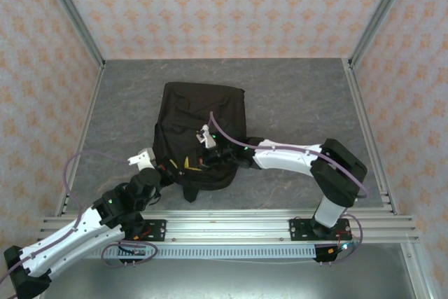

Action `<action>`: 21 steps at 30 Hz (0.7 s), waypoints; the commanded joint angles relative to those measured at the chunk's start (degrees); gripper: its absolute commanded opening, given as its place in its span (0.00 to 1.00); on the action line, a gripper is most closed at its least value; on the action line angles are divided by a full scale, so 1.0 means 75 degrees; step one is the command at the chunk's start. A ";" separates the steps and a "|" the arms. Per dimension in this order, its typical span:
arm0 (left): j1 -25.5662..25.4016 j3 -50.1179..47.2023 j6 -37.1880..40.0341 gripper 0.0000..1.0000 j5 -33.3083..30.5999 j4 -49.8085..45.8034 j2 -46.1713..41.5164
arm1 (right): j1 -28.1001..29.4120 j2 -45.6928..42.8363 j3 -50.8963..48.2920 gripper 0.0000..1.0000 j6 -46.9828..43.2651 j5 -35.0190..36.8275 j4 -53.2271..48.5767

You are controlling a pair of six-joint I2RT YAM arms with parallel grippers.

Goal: Pack the student bag
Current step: Zip the student bag at the center of the table.

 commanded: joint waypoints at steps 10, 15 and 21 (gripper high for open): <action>0.0069 0.2953 -0.0795 0.00 -0.0298 -0.2409 0.2879 | 0.0609 -0.1244 -0.0161 0.00 -0.1177 0.2199 -0.1844; 0.0109 0.3556 -0.0610 0.00 -0.0069 -0.3179 0.3587 | 0.0712 -0.1525 -0.0236 0.00 -0.1173 0.2441 -0.2520; 0.0144 0.3711 -0.0290 0.00 0.0388 -0.3323 0.4251 | 0.0819 -0.1710 0.0039 0.00 -0.1441 0.2733 -0.3821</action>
